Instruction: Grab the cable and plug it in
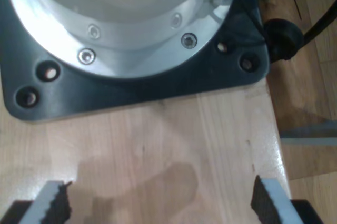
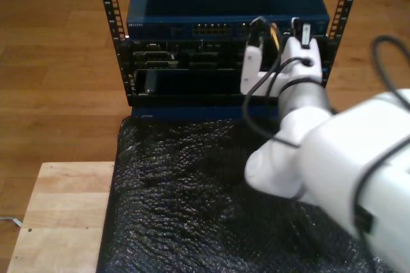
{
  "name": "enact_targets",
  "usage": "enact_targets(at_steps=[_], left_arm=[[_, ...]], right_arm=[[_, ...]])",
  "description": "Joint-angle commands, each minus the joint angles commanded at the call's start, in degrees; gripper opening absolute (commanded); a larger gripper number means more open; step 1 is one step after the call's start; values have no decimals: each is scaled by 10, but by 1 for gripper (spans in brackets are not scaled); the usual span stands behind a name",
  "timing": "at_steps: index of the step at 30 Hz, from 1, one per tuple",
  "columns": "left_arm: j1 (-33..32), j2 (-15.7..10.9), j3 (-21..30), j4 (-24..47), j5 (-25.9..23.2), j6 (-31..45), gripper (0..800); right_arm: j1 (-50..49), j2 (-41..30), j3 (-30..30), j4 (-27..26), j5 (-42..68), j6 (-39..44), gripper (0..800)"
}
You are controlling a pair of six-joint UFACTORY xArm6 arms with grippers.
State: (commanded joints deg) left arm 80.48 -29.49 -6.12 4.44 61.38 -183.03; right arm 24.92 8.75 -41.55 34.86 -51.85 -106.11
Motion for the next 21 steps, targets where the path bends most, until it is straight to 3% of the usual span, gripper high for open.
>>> enact_targets(at_steps=[2, 8, 21], left_arm=[[0, 0, 0, 0, 0, 0, 800], [0, 0, 0, 0, 0, 0, 800], [0, 0, 0, 0, 0, 0, 800]], right_arm=[[-21, -30, 6, -11, 53, 0, 661], [-73, -96, 11, -36, 163, -1, 680], [-260, -232, 52, -229, 450, -1, 711]])
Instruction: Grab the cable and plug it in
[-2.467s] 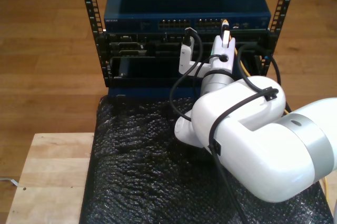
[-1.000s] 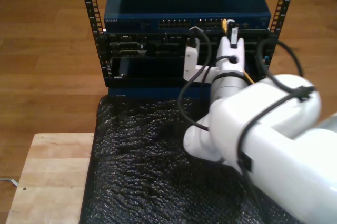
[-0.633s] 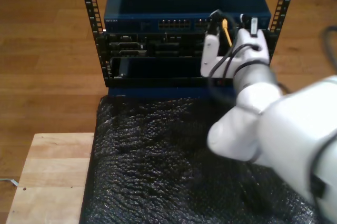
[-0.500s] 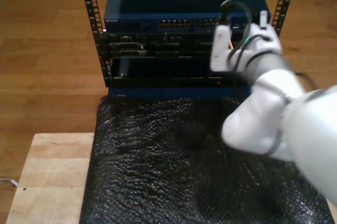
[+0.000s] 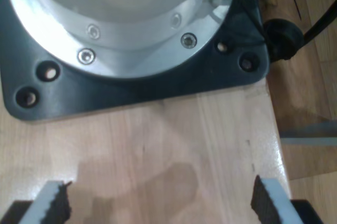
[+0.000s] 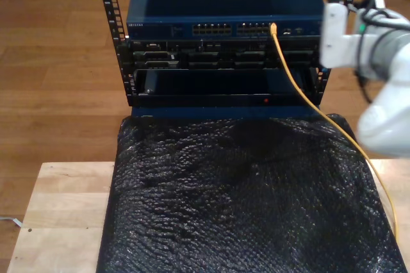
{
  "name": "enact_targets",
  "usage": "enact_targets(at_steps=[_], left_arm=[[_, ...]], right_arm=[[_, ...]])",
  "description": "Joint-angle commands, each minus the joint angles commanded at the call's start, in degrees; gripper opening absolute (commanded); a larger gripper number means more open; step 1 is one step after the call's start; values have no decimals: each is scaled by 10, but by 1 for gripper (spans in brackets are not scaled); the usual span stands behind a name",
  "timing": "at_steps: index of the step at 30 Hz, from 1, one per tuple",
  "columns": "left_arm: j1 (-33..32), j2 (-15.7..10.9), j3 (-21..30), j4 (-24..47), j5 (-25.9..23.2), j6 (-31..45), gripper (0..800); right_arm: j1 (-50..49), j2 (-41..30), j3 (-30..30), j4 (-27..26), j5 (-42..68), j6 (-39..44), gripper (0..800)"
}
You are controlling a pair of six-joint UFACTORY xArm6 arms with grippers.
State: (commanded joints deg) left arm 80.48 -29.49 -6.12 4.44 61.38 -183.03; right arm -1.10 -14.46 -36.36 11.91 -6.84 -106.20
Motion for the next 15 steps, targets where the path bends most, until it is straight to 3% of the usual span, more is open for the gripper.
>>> enact_targets(at_steps=[5, 8, 15], left_arm=[[1, 0, 0, 0, 0, 0, 800], [1, 0, 0, 0, 0, 0, 800], [1, 0, 0, 0, 0, 0, 800]], right_arm=[[-65, -22, -8, -29, 105, -6, 713], [-104, -33, -16, -32, 164, -25, 762], [-177, -75, -25, -30, 303, -90, 777]])
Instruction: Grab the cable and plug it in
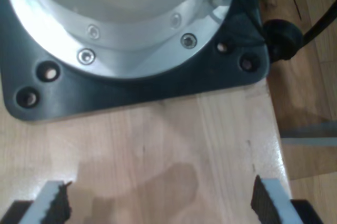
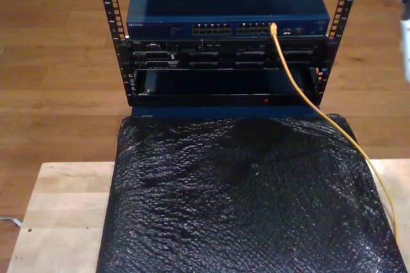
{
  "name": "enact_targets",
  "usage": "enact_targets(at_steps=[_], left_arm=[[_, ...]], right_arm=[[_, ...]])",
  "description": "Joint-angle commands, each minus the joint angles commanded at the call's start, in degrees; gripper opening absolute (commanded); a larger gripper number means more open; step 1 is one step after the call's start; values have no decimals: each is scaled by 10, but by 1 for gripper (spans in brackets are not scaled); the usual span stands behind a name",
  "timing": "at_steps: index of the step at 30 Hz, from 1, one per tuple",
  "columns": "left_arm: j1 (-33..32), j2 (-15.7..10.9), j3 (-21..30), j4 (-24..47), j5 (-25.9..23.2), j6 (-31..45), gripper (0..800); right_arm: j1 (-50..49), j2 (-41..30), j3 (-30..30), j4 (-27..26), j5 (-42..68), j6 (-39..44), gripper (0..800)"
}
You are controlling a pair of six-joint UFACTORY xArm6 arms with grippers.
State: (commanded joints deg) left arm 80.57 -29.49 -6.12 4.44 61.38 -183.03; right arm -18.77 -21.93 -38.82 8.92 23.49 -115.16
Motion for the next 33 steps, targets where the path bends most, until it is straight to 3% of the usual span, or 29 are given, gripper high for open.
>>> enact_targets(at_steps=[18, 33], left_arm=[[0, 0, 0, 0, 0, 0, 800], [-1, 0, 0, 0, 0, 0, 800]], right_arm=[[-267, -127, 30, 2, 368, -227, 798], [-488, -162, 81, 0, 505, -440, 798]])
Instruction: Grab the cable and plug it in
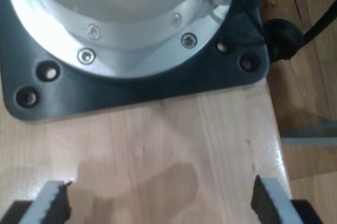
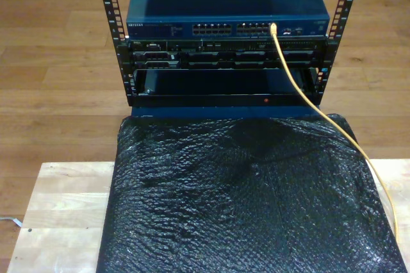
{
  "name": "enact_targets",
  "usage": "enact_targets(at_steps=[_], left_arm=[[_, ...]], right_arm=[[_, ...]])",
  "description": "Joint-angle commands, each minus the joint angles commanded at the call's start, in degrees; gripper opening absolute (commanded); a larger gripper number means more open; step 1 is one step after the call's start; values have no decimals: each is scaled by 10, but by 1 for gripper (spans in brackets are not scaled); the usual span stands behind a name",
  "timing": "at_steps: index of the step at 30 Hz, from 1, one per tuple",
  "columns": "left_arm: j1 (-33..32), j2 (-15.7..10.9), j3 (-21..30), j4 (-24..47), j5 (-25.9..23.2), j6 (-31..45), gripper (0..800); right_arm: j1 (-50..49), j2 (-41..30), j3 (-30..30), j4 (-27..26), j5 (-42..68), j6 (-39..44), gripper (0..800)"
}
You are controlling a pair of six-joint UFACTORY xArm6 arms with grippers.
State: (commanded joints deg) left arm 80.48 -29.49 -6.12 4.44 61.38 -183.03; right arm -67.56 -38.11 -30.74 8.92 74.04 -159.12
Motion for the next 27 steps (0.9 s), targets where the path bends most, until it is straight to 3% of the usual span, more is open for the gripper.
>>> enact_targets(at_steps=[15, 27], left_arm=[[0, 0, 0, 0, 0, 0, 800], [1, 0, 0, 0, 0, 0, 800]], right_arm=[[-153, -51, 122, -2, -3, -156, 798], [-157, -52, 220, -3, -114, -186, 798]])
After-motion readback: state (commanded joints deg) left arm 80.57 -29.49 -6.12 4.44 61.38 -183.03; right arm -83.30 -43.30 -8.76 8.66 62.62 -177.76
